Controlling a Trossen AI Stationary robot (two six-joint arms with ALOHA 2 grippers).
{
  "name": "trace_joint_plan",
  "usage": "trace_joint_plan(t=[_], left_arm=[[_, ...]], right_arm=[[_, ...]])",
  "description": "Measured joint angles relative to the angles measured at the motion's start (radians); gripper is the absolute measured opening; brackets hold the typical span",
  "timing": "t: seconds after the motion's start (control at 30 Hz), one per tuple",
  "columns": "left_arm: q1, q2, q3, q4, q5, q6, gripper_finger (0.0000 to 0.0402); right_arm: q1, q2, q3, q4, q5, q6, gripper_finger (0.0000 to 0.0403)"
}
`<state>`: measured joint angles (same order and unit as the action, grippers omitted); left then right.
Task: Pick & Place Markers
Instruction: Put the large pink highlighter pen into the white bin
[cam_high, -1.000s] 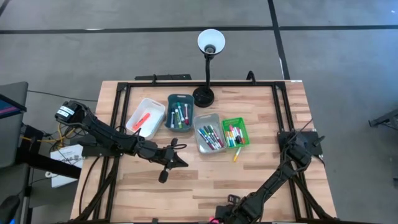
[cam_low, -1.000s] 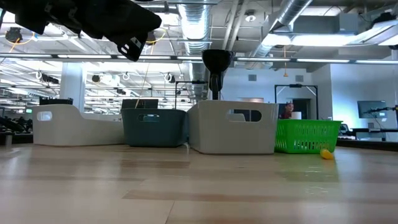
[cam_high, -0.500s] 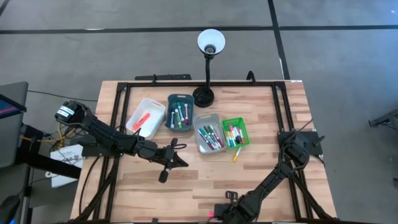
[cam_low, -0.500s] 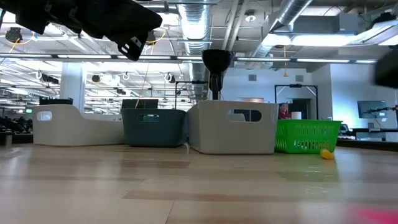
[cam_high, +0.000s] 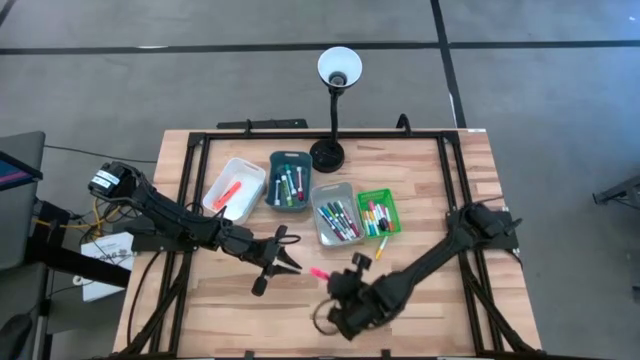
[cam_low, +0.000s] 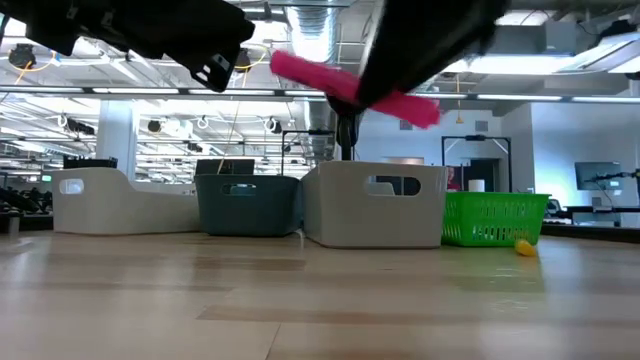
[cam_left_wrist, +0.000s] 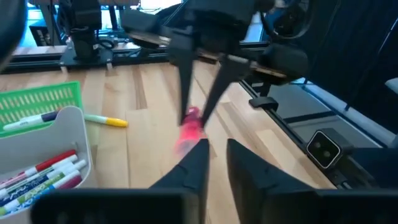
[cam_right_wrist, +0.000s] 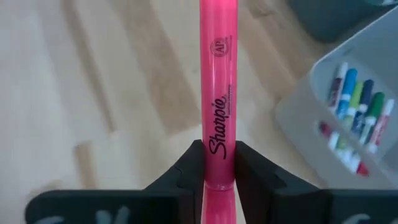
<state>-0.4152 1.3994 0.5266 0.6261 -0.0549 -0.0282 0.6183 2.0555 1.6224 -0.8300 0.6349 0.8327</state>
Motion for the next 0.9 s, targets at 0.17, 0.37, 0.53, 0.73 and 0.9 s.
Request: trace_joint_plan(t=[0.17,0.37,0.53,0.73,0.9], left_arm=[[0.004,0.002,0.0,-0.016,-0.006,0.004,0.0101],[0.008,0.002,0.0,-0.016,-0.035,0.005,0.0142],[0.01,0.002,0.0,-0.017,-0.061,0.005,0.0152],[0.009,-0.004,0.0,-0.014,-0.067,0.005,0.015],[0.014,-0.005,0.0,-0.014,-0.095,0.006,0.015]], right_arm=[[-0.053,0.003,-0.001,0.037,0.038,-0.065,0.0059],[-0.096,0.002,-0.002,0.198,0.079,-0.227,0.0062],[-0.119,0.0,0.001,0.231,0.086,-0.238,0.0063],[-0.12,0.0,0.001,0.183,0.012,-0.199,0.0063],[-0.09,0.0,0.001,0.185,-0.078,-0.167,0.0063]])
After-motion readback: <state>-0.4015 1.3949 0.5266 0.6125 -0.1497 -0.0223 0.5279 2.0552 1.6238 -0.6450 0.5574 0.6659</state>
